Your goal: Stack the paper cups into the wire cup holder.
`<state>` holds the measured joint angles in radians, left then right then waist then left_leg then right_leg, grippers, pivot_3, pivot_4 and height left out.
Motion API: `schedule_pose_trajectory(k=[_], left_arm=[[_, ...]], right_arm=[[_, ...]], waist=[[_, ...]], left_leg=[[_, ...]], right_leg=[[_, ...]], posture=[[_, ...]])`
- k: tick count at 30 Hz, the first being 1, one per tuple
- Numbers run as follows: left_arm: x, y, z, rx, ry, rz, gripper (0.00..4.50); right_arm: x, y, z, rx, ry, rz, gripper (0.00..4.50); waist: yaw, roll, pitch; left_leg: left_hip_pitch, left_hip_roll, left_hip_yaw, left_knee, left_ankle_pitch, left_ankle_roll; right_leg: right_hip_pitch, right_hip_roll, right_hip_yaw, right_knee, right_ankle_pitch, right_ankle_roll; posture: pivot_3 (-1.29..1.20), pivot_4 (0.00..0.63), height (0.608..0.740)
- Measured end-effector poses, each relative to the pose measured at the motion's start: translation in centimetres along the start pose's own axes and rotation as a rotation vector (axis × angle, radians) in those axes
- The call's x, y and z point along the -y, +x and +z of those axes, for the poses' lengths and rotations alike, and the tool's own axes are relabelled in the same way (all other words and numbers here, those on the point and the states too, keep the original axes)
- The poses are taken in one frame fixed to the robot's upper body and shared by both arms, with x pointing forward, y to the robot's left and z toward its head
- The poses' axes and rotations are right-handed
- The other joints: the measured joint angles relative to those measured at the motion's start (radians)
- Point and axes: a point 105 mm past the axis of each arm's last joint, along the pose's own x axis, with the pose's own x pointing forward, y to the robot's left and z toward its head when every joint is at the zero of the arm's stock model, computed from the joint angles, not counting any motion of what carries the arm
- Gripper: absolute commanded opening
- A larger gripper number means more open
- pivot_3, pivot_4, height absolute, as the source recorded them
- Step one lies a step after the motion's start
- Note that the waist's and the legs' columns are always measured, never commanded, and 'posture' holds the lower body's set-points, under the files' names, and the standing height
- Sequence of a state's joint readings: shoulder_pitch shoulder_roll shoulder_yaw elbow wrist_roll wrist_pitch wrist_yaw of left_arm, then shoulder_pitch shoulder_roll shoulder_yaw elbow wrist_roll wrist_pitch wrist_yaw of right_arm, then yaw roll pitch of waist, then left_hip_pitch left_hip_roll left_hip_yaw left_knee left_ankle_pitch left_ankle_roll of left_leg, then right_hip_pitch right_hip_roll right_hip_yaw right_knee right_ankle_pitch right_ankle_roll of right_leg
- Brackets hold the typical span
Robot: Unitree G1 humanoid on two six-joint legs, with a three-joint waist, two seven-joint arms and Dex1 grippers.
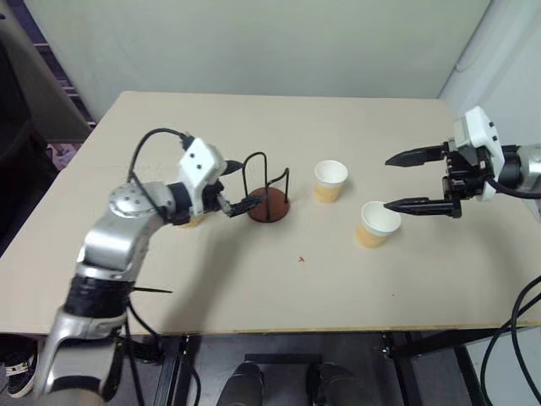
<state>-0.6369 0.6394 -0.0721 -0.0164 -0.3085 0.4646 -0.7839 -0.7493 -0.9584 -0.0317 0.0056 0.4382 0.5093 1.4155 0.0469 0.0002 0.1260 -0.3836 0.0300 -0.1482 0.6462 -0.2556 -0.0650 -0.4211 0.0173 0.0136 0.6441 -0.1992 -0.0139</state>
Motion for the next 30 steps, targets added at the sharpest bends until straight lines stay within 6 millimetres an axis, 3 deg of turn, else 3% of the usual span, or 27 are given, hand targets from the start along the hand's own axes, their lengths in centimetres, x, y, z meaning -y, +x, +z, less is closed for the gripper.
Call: schedule_pose_trajectory(k=[7,9,12,20,25,30], left_arm=[[1.3,2.9,-1.8,-0.035,-0.068,-0.015,4.48],[1.5,3.4,-2.1,-0.038,-0.079,-0.010,4.10],[1.3,4.1,-2.2,-0.036,-0.086,0.014,3.16],[1.0,4.9,-3.4,-0.057,-0.090,0.060,0.09],[1.6,4.2,-2.7,-0.033,-0.095,-0.029,0.01],[5.4,0.9,0.1,0.035,-0.067,-0.320,0.01]], right_arm=[[-0.3,0.2,-0.1,-0.002,0.015,-0.015,4.48],[-0.4,0.2,-0.1,0.000,0.014,-0.018,4.50],[-0.4,0.0,0.0,0.006,0.019,-0.033,4.50],[-0.2,-0.3,-0.2,-0.002,0.025,-0.055,4.50],[-0.2,-0.4,-0.2,-0.005,0.025,-0.059,4.50],[-1.5,-0.4,-0.7,-0.024,0.032,-0.008,4.50]], waist=[[0.002,0.000,0.000],[0.002,0.000,0.000],[0.002,0.000,0.000],[0.002,0.000,0.000],[0.003,0.000,0.000],[0.004,0.000,0.000]], left_leg=[[0.001,-0.002,0.006,0.003,0.001,0.001],[0.000,-0.002,0.009,0.006,0.001,0.001],[0.000,-0.002,0.013,0.013,0.000,0.002],[0.000,-0.002,0.019,0.019,-0.003,0.007],[-0.001,-0.001,0.019,0.018,-0.004,0.007],[-0.004,-0.001,0.020,0.019,-0.007,0.005]], right_leg=[[0.002,0.003,0.011,-0.003,0.003,0.009],[0.002,0.003,0.013,-0.003,0.004,0.011],[0.004,0.003,0.016,-0.003,0.004,0.013],[0.006,0.003,0.020,-0.009,0.005,0.018],[0.006,0.005,0.020,-0.012,0.005,0.018],[0.005,0.011,0.020,-0.016,0.005,0.018]], posture=[[0.00,0.150,0.740],[0.00,0.150,0.740],[0.00,0.150,0.740],[0.00,0.150,0.740],[0.00,0.150,0.740],[0.00,0.150,0.740]])
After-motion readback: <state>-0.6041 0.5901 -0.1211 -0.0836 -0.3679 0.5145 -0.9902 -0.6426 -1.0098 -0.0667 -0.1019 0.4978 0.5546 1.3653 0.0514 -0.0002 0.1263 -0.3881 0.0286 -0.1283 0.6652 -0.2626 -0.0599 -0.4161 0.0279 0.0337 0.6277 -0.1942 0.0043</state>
